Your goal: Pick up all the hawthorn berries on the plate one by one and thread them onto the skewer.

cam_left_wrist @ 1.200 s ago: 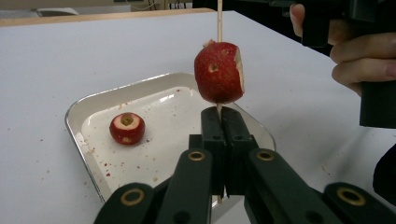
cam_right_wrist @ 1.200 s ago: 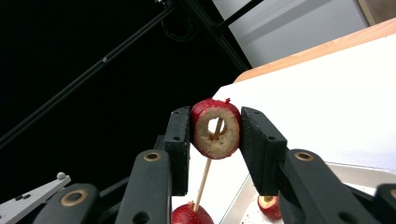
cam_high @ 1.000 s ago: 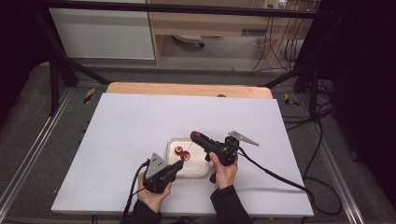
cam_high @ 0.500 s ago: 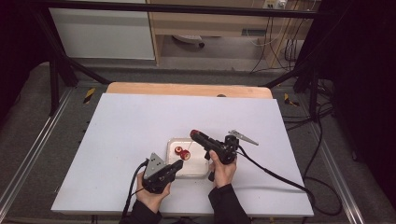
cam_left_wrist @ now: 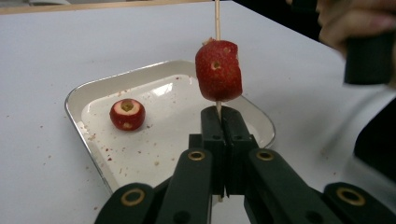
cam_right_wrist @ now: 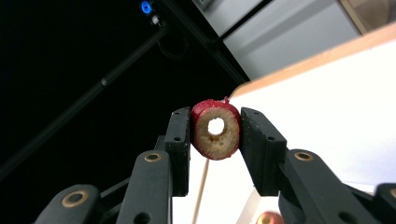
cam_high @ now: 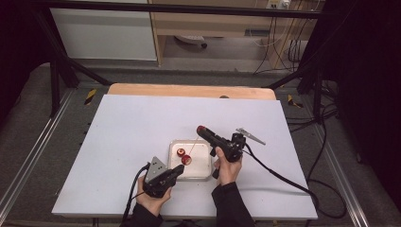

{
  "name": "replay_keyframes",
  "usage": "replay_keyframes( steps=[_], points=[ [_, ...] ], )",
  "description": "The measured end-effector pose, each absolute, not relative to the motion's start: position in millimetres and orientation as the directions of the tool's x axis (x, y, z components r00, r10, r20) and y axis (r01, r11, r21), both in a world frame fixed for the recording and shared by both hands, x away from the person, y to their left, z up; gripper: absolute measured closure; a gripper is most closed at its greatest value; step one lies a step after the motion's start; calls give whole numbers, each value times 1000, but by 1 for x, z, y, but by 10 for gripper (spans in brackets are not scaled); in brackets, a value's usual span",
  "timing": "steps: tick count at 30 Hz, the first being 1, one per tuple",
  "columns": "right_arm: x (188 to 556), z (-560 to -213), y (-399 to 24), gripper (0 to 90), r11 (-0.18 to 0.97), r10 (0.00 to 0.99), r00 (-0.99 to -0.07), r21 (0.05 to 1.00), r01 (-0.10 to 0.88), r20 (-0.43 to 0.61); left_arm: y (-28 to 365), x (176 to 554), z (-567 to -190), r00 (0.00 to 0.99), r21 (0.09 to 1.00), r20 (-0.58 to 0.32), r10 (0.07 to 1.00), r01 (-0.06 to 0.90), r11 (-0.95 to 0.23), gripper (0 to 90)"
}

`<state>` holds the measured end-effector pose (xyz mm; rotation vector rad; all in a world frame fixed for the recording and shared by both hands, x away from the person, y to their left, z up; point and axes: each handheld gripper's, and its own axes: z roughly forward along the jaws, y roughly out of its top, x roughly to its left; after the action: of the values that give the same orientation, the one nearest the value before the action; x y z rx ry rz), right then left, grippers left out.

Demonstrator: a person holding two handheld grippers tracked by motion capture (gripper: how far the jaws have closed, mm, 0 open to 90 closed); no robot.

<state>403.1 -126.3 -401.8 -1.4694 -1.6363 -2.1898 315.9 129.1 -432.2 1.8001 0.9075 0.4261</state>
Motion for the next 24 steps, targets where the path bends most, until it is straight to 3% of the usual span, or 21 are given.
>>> replay_keyframes(
  steps=[24],
  points=[
    [399, -400, -132, 647, -462, 415, -542, 682, 566, 731, 130, 314, -426, 690, 908, -101, 717, 358, -217, 888]
  ],
)
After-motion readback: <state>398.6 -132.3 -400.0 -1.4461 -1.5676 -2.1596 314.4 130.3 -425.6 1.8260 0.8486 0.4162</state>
